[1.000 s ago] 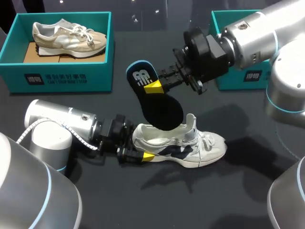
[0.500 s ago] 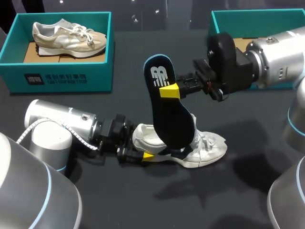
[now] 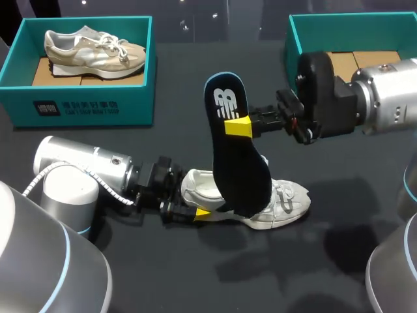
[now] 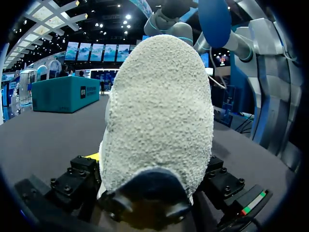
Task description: Take the shoe out of the shoebox, open the shoe tongue, remove and reinsert the insole, then place the shoe into the shoebox
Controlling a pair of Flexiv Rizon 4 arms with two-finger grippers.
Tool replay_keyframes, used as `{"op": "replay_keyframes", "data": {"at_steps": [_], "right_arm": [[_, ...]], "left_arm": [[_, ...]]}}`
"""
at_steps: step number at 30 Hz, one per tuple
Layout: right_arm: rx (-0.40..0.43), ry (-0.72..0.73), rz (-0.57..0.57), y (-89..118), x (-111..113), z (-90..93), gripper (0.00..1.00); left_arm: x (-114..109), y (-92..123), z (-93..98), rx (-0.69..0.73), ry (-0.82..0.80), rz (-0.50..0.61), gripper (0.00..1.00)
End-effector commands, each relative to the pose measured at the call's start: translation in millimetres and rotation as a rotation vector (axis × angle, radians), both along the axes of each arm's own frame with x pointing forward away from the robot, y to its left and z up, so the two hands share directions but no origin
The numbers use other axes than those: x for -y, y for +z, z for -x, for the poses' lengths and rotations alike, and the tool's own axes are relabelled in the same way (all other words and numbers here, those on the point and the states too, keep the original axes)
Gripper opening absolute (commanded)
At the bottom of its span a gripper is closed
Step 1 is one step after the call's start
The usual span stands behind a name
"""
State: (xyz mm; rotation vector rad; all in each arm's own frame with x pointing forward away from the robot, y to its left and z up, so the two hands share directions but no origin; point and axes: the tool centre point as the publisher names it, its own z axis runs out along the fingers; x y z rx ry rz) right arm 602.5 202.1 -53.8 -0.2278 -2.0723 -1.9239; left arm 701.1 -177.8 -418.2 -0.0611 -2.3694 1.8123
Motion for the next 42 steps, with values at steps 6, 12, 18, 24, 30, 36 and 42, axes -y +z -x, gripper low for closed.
{"op": "replay_keyframes", "data": {"at_steps": [6,12,18,24,30,36,42], "right_arm": [[-0.041,-0.138,-0.049,-8.1,18.0,31.0,0.00],[-0.059,-0.161,-0.038,-4.5,22.9,35.1,0.00],[-0.065,-0.165,-0.034,-4.2,24.9,35.1,0.00],[-0.065,-0.165,-0.034,-4.2,24.9,35.1,0.00],[-0.065,-0.165,-0.034,-4.2,24.9,35.1,0.00],[-0.065,-0.165,-0.034,-4.2,24.9,35.1,0.00],[-0.065,-0.165,-0.034,-4.2,24.9,35.1,0.00]], "left_arm": [[1.5,-1.0,-0.4,0.000,0.000,-0.001,0.00],[1.5,-1.0,-0.4,0.000,0.000,-0.001,0.00],[1.5,-1.0,-0.4,0.000,0.000,-0.001,0.00],[1.5,-1.0,-0.4,0.000,0.000,-0.001,0.00],[2.0,6.0,0.8,0.013,-0.007,0.004,0.71],[-3.4,13.9,1.6,0.032,-0.007,0.005,1.00],[-14.0,20.8,-0.2,0.053,-0.009,-0.033,1.00]]}}
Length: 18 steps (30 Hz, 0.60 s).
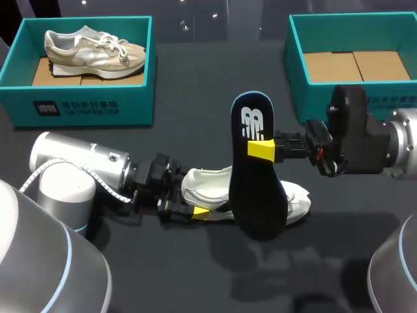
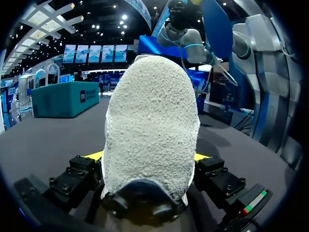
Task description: Take the shoe out of the shoebox, open the shoe tongue, remove and reinsert the insole, then place the shoe into the shoebox
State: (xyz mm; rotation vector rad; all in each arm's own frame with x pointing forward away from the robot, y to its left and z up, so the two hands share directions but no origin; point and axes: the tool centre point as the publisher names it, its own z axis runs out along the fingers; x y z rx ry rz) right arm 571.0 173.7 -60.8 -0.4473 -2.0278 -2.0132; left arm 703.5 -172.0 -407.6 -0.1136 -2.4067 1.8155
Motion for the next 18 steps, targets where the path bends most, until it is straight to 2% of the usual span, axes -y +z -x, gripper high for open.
{"op": "replay_keyframes", "data": {"at_steps": [1,9,18], "right_arm": [[-0.001,-0.010,0.004,2.8,-3.5,3.6,0.00],[-0.001,-0.010,0.004,2.8,-3.5,3.6,0.00],[-0.001,-0.010,0.004,2.8,-3.5,3.6,0.00]], "left_arm": [[-10.0,11.3,1.8,0.011,0.000,-0.030,1.00],[-25.8,18.8,-1.0,0.069,-0.022,-0.125,1.00],[-46.6,23.9,-1.7,0.145,-0.052,-0.361,1.00]]}}
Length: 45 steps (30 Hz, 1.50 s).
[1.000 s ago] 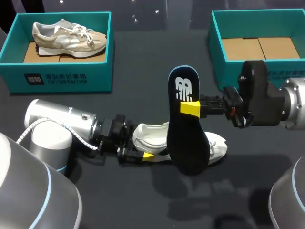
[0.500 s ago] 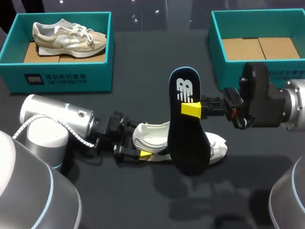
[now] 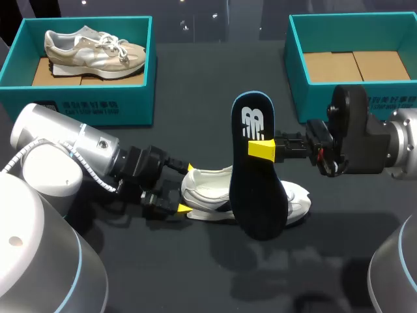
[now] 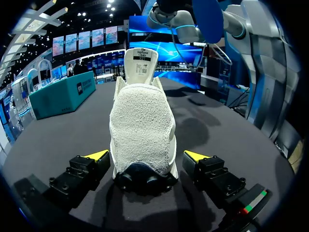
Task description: Take the shoe out of the shoebox, open the shoe tongue, remove and reinsert the insole, then place the shoe into the shoebox
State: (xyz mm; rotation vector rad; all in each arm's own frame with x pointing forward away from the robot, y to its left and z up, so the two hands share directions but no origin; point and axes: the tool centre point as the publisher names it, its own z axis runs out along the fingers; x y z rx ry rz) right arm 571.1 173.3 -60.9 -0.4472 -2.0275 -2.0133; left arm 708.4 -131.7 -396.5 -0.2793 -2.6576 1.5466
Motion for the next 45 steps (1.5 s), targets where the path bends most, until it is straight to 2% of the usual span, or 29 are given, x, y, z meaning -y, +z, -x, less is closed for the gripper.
{"op": "replay_keyframes", "data": {"at_steps": [1,9,13,25,36,45], "right_arm": [[0.000,-0.010,0.004,2.9,-3.9,3.7,0.00],[0.000,-0.010,0.004,2.9,-3.9,3.7,0.00],[0.000,-0.010,0.004,2.9,-3.9,3.7,0.00],[0.000,-0.010,0.004,2.9,-3.9,3.7,0.00],[0.000,-0.010,0.004,2.9,-3.9,3.7,0.00],[0.000,-0.010,0.004,2.9,-3.9,3.7,0.00]], "left_arm": [[-7.5,14.0,3.4,0.028,0.015,-0.155,1.00],[-16.3,17.3,0.7,0.056,0.027,-0.344,1.00],[-21.8,16.0,-1.0,0.021,0.029,-0.430,1.00],[-32.8,23.3,-2.0,0.004,-0.022,-0.647,1.00],[-26.0,42.6,-10.5,0.022,-0.050,-0.802,1.00],[-21.7,46.4,-12.8,0.043,-0.067,-0.899,1.00]]}}
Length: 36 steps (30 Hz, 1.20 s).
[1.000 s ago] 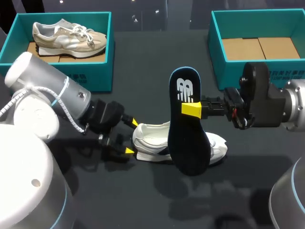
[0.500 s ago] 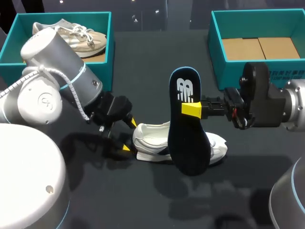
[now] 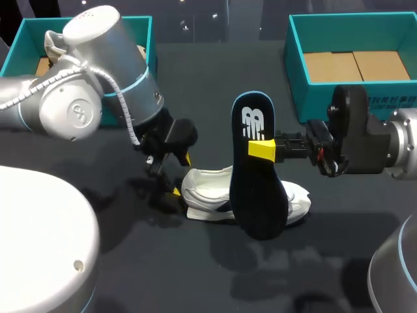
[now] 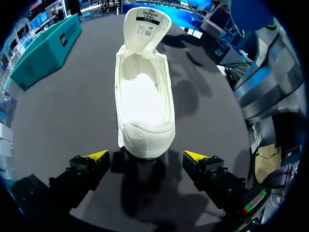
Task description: Take the shoe out of the shoebox, open the shoe tongue, remove and reinsert the insole, then place the shoe into the shoebox
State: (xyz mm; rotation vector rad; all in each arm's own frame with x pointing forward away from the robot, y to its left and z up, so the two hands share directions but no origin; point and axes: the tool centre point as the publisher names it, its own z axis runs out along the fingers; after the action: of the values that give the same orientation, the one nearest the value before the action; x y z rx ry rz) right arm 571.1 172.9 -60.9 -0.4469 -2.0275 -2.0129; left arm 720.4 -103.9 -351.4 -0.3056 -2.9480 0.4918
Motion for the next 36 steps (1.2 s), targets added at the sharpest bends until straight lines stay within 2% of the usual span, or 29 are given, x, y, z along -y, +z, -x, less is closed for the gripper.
{"op": "replay_keyframes", "data": {"at_steps": [1,5,24,30,36], "right_arm": [[0.000,-0.011,0.004,2.9,-4.2,3.7,0.00],[0.000,-0.011,0.004,2.9,-4.2,3.7,0.00],[0.000,-0.011,0.004,2.9,-4.2,3.7,0.00],[0.000,-0.011,0.004,2.9,-4.2,3.7,0.00],[0.000,-0.011,0.004,2.9,-4.2,3.7,0.00]], "left_arm": [[6.7,1.5,-0.1,0.034,-0.018,-0.182,1.00],[11.1,4.0,0.6,0.033,0.030,-0.179,1.00],[11.1,4.0,0.6,0.033,0.030,-0.179,1.00],[14.7,4.8,11.2,0.069,0.032,-0.244,1.00],[21.1,10.4,10.9,0.073,0.027,-0.283,1.00]]}}
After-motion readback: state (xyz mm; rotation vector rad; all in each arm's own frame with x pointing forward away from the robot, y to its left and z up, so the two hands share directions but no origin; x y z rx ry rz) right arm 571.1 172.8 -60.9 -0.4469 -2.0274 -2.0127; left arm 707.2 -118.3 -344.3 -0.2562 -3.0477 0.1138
